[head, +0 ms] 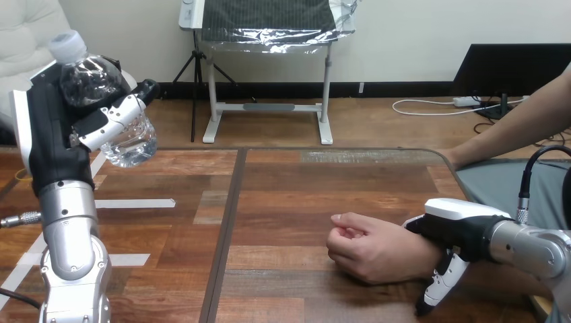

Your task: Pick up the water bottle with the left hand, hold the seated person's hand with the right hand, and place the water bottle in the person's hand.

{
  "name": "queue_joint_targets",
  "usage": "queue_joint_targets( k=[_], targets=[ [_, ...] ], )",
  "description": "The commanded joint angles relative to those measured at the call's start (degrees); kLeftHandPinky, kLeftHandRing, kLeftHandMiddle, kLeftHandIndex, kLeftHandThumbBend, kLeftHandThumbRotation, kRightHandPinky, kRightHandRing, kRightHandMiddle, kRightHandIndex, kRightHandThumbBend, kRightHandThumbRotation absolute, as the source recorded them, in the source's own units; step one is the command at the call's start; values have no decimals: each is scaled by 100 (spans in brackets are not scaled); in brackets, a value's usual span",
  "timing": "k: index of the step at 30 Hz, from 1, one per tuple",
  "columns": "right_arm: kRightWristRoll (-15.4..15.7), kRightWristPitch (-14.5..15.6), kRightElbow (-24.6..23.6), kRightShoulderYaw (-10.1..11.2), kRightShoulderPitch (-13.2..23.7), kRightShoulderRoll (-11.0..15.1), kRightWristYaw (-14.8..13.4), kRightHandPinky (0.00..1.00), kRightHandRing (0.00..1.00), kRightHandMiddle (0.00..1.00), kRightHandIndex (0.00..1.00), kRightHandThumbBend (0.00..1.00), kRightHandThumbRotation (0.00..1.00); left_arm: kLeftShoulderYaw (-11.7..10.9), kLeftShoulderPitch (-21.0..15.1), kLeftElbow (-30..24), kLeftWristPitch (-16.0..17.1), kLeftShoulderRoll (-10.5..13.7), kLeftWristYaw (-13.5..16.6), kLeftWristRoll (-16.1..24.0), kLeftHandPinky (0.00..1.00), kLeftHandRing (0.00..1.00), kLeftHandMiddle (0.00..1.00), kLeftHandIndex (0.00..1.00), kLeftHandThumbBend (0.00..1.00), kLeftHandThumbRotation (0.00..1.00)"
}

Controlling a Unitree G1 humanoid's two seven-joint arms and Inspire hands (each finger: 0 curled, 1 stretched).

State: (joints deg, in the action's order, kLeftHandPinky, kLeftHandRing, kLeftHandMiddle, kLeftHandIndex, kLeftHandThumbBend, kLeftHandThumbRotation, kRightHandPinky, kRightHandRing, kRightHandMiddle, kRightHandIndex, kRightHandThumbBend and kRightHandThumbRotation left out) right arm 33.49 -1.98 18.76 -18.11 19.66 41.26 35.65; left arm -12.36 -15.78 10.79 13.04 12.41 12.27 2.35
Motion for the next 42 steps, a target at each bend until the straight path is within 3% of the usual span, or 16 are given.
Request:
queue_joint_targets(
  k=[1, 33, 42],
  targets=[
    [67, 142, 448, -129, -365, 226, 175, 63, 79, 84, 81, 100, 15, -35, -376, -323, 152, 68, 6, 36, 30, 35, 40, 41, 63, 0],
    [-1, 192, 456, 17, -410, 328, 62, 60, 78, 83, 79, 100, 15, -32, -383, -306, 185, 86, -38, 28, 30, 35, 40, 41, 63, 0],
    [-64, 72, 575, 46, -354, 408, 1, 60, 79, 83, 79, 100, 15, -42, -393, -269, 203, 90, -41, 38, 30, 35, 40, 41, 63, 0]
  ],
)
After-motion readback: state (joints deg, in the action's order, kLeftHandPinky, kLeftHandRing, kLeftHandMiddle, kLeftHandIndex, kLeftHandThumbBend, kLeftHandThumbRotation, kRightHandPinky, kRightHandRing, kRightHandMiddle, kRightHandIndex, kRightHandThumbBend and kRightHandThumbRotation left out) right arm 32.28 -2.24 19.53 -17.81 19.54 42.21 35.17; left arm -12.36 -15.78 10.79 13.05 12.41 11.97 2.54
